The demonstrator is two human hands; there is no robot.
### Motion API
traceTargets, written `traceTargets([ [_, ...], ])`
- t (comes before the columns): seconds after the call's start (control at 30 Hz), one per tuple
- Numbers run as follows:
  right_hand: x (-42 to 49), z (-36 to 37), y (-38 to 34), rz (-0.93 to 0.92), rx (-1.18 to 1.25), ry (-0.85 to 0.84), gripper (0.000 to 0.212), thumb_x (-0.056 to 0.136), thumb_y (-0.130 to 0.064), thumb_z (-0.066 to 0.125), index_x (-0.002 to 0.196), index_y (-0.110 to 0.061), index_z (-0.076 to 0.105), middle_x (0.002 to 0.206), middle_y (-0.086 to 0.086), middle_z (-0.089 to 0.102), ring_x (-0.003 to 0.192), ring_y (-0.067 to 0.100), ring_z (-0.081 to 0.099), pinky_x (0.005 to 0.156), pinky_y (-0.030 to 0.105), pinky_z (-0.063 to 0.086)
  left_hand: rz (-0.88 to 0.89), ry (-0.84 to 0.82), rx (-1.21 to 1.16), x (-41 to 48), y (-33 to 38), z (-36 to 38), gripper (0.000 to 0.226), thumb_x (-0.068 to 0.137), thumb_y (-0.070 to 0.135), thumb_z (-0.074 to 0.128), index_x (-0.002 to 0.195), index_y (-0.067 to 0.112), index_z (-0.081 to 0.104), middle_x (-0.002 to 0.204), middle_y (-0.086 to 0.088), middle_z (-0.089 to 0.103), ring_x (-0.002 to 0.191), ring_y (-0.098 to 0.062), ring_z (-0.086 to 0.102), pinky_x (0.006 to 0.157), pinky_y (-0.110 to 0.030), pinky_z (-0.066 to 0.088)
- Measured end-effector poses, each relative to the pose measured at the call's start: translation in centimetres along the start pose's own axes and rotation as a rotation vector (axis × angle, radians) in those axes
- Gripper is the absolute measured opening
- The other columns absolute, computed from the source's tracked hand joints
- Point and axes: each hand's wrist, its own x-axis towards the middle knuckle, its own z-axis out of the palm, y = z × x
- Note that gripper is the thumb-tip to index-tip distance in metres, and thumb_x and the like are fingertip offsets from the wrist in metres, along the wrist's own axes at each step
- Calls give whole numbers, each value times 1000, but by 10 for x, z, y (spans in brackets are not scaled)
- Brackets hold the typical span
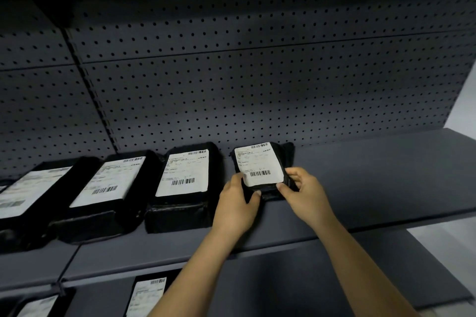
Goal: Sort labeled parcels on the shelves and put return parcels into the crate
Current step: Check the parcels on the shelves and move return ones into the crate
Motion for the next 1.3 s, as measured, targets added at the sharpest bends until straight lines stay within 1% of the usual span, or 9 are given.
traceTargets([
  [0.1,-1,-1,0,-1,-62,-23,34,89,-14,67,122,-17,58,118,-4,64,105,6,55,83,12,38,1,-4,41,0,-2,1,50,92,27,62,137,15,44,134,-6,53,125,-22,47,92,-18,33],
  [0.17,-2,-1,-1,-49,-153,10,39,88,-16,68,125,-15,57,121,1,63,110,13,57,86,18,40,35,13,116,-3,-1,-3,52,91,29,62,138,14,44,133,-7,52,125,-24,47,99,-24,35],
  [0.27,-8,-2,-11,-223,-313,79,43,84,-19,70,125,-14,57,121,4,58,112,21,55,88,27,45,203,93,292,-11,8,-16,53,89,28,62,138,12,46,132,-7,51,121,-27,47,102,-32,38],
  [0.37,-19,-1,-32,-479,-408,75,36,82,-16,72,116,-12,62,115,3,60,106,23,55,85,37,50,392,240,457,-22,14,-41,40,82,24,68,118,11,59,111,-7,60,99,-30,56,84,-39,47],
  [0.43,-27,4,-49,-600,-443,57,31,81,-15,72,111,-13,63,110,1,60,102,22,55,83,38,52,402,331,499,-31,11,-62,36,79,22,70,111,11,61,102,-7,61,91,-30,56,75,-39,48],
  [0.6,-52,41,-92,-741,-438,-42,28,84,-20,70,111,-17,63,109,-4,58,104,18,54,90,32,46,359,482,524,-70,-13,-113,30,81,18,71,109,11,62,100,-4,59,85,-24,53,68,-36,46],
  [0.73,-78,91,-124,-870,-400,-126,26,84,-18,71,109,-17,63,106,-4,56,100,18,52,89,31,44,283,543,595,-105,-47,-163,28,83,18,69,109,10,62,99,-4,58,86,-24,53,71,-36,46],
  [0.93,-136,185,-173,-1006,-324,-314,27,86,-20,68,112,-17,62,108,-4,55,104,17,50,92,33,44,70,602,740,-178,-111,-244,32,85,20,69,113,9,60,102,-7,58,88,-29,54,70,-40,48],
  [1.3,-296,368,-265,-1168,-155,-635,24,82,-17,71,104,-17,62,104,-3,56,98,19,54,87,35,48,-314,708,853,-343,-222,-396,35,75,15,77,107,11,63,100,-5,59,87,-30,55,69,-42,48],
])
